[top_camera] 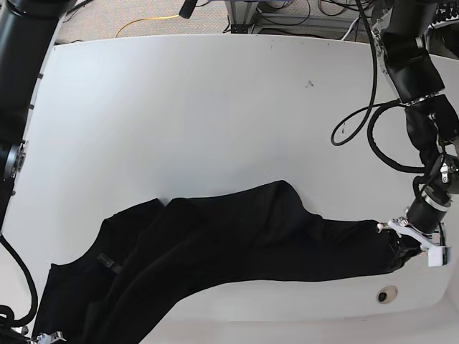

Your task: Fold the T-shirt properly

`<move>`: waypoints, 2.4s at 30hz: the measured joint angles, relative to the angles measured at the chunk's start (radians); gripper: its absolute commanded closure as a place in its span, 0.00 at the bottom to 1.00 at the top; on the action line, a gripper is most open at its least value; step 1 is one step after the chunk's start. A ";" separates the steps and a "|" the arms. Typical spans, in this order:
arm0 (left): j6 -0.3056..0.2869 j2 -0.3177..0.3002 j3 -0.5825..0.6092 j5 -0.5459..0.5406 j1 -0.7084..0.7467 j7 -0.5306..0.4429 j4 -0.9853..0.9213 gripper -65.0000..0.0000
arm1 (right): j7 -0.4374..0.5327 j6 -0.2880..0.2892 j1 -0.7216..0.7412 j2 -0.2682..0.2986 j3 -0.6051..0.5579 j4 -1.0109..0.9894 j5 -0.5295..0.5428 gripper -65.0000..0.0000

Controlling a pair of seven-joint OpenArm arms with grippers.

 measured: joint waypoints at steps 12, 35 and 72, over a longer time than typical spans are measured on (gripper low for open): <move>-0.066 -0.258 -0.103 -0.145 -0.277 0.121 0.010 1.00 | 0.116 0.088 -0.003 -0.035 0.000 -0.240 -0.240 1.00; -0.069 -0.351 -0.094 -0.160 -0.515 0.144 -0.205 1.00 | 0.184 0.090 -0.003 -0.056 0.004 -0.378 -0.388 1.00; -0.072 -0.368 0.101 -0.084 -0.859 0.190 -0.271 1.00 | 0.182 0.097 -0.006 -0.032 -0.003 -0.007 -0.389 1.00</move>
